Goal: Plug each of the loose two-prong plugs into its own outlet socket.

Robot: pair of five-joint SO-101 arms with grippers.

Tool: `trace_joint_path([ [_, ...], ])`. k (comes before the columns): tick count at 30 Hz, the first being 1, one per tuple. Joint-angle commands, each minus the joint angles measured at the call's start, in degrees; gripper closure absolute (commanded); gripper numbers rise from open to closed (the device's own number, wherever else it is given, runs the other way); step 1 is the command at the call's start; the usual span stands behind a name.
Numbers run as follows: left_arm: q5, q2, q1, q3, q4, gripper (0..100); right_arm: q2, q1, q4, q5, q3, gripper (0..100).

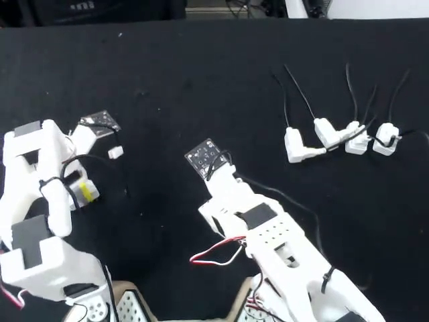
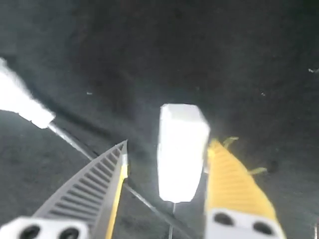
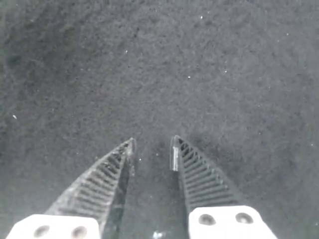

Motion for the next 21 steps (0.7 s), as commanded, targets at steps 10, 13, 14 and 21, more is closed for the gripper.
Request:
trace_joint_path([
  [10,-1.85,-0.88,-0.66,2.86,-2.02,72,0.4,-0.44,-1.23,0.0,-0.22,88.8],
  [13,0.97,-0.88,1.71,3.3,-0.44,83,0.4,-0.44,-1.23,0.0,-0.22,88.8],
  [14,1.49,-0.79,2.15,3.3,0.26,89,0.4,-0.44,-1.14,0.0,-0.22,88.8],
  [21,19.25,-3.78,7.78,-2.33,7.74,97,0.4,-0.44,-1.14,0.0,-0.22,88.8],
])
